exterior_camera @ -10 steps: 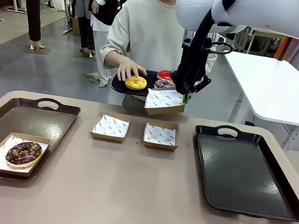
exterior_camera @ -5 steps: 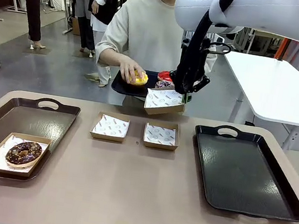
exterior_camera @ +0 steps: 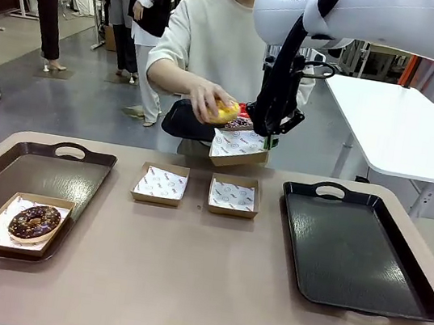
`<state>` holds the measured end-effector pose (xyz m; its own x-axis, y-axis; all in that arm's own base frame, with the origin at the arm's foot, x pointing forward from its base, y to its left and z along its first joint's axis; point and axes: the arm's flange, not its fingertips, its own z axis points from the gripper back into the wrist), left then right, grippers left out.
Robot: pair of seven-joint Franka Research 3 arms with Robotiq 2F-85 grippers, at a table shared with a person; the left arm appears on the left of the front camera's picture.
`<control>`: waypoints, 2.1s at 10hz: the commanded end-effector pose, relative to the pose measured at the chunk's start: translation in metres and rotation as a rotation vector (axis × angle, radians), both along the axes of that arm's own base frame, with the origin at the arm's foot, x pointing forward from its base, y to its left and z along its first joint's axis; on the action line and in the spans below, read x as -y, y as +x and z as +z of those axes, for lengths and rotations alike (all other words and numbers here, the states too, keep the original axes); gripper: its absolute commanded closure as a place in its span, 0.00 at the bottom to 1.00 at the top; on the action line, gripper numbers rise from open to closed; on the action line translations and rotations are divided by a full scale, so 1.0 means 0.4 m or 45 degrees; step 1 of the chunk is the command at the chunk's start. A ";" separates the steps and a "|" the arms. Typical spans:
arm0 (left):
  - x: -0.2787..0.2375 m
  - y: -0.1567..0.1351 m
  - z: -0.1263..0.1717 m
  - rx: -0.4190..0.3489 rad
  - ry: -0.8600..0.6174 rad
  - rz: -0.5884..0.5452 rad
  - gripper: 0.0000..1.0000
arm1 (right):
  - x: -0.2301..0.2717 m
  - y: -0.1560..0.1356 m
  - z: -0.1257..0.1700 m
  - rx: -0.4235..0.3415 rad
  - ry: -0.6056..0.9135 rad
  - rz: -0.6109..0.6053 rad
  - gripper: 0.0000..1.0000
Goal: Individually package the donuts and arrange them on the tray.
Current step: Place the picked Paper togo box on the Handle tray while simultaneously picking up another Paper togo box from the table with the other hand.
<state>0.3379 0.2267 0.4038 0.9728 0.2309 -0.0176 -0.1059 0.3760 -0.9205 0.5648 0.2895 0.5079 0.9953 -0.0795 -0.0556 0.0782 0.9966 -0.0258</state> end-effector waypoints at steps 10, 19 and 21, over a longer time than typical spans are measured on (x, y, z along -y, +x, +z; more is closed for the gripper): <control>-0.001 -0.003 0.008 -0.013 -0.001 0.009 0.00 | 0.007 -0.005 0.001 -0.004 0.003 -0.002 1.00; 0.006 0.008 0.017 0.002 0.011 -0.031 0.00 | 0.000 0.000 0.000 0.000 0.000 0.000 0.99; 0.056 0.078 0.093 0.011 0.191 -0.100 0.00 | 0.103 -0.070 0.031 0.027 0.129 0.077 0.99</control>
